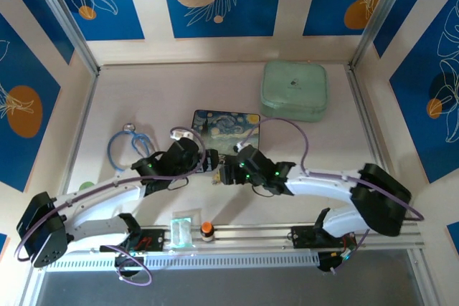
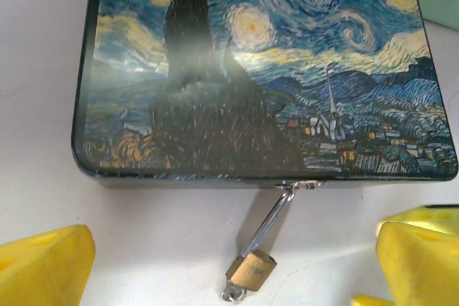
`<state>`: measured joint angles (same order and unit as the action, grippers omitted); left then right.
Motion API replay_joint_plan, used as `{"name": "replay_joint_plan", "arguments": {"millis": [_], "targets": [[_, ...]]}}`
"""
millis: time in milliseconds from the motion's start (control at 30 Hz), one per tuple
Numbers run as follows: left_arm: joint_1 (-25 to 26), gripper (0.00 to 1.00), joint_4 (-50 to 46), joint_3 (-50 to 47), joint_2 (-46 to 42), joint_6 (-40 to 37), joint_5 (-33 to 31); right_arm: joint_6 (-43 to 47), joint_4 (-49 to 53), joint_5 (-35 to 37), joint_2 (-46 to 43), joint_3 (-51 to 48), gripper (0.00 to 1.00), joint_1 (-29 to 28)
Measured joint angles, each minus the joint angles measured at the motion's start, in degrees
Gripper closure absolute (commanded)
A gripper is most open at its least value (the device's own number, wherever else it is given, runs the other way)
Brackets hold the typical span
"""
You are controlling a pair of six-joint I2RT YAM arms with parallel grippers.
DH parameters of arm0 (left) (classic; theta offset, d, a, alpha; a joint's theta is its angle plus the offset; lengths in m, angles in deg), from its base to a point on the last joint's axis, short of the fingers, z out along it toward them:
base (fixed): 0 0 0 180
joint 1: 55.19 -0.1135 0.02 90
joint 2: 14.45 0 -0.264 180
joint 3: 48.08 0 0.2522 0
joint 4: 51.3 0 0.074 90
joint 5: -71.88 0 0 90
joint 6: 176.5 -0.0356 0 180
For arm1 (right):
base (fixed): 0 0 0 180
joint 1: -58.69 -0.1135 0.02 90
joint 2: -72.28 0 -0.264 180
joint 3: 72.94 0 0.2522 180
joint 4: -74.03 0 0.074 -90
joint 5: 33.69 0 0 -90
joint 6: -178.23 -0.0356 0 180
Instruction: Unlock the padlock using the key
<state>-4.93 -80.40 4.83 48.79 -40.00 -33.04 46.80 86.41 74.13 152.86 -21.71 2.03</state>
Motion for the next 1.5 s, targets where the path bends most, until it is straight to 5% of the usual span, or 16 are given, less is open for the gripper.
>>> {"name": "replay_joint_plan", "arguments": {"millis": [367, 1333, 1400, 1500], "targets": [[-0.52, 0.00, 0.35, -1.53, -3.96, 1.86, 2.51, -0.22, -2.43, -0.81, 13.38, 5.57, 0.46, -2.01], [-0.55, 0.01, 2.49, -3.98, -2.80, 2.91, 2.62, -4.28, -8.00, -1.75, 13.99, 3.63, 0.79, -2.47], [-0.55, 0.11, 2.47, -3.96, -2.36, 2.84, 2.21, -4.72, -7.23, -1.70, 13.18, 3.15, 0.79, -2.47], [-0.59, 0.41, 2.99, -4.09, -1.38, 2.86, 1.16, -5.62, -5.16, -1.49, 11.47, 2.27, 0.78, -2.47]]}}
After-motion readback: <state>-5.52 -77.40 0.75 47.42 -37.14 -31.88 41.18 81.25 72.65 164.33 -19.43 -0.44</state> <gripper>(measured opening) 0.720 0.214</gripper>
